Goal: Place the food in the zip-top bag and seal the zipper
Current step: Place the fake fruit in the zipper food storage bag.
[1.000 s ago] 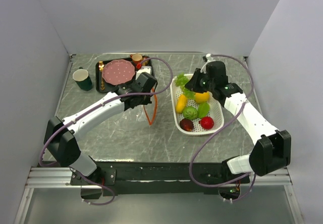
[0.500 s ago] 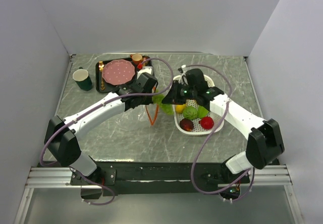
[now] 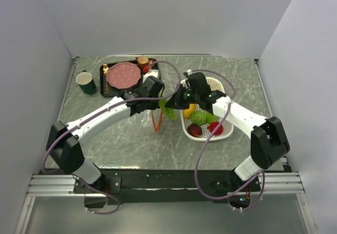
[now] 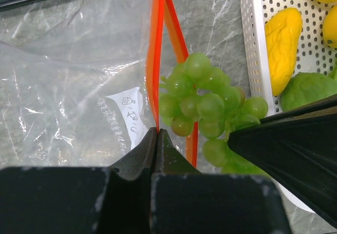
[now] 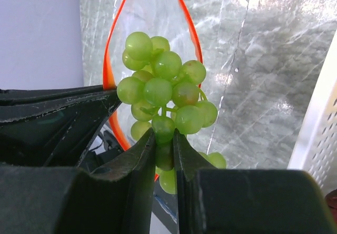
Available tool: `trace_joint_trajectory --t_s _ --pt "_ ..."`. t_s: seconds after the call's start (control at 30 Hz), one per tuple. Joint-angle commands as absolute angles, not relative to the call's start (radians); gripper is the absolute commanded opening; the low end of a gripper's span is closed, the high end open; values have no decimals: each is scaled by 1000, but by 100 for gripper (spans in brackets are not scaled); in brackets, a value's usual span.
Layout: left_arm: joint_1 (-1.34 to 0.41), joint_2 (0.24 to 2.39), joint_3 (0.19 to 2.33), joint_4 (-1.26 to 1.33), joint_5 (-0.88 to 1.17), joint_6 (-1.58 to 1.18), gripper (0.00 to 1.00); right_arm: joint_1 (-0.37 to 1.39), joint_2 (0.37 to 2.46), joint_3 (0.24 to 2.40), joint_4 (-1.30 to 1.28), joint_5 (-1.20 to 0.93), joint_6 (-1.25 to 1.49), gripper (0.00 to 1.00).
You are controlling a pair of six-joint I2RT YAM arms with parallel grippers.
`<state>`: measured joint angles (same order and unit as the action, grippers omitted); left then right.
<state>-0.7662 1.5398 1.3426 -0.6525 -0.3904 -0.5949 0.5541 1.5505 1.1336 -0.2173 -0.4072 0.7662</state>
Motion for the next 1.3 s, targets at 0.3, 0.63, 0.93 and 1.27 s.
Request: trace_joint_trajectory --t_s 0.3,0.63,0.93,1.27 --pt "-770 1533 1402 -595 -301 -594 1 584 1664 1228 6 -589 931 14" --pt "-775 1514 1374 -583 -290 -598 1 586 1701 1167 158 -710 1034 14" --pt "-776 1546 1427 -588 -285 -565 1 612 1703 1200 -61 -646 855 16" --pt "-776 1513 1441 -557 -258 -574 1 632 1709 1187 -219 -428 750 16"
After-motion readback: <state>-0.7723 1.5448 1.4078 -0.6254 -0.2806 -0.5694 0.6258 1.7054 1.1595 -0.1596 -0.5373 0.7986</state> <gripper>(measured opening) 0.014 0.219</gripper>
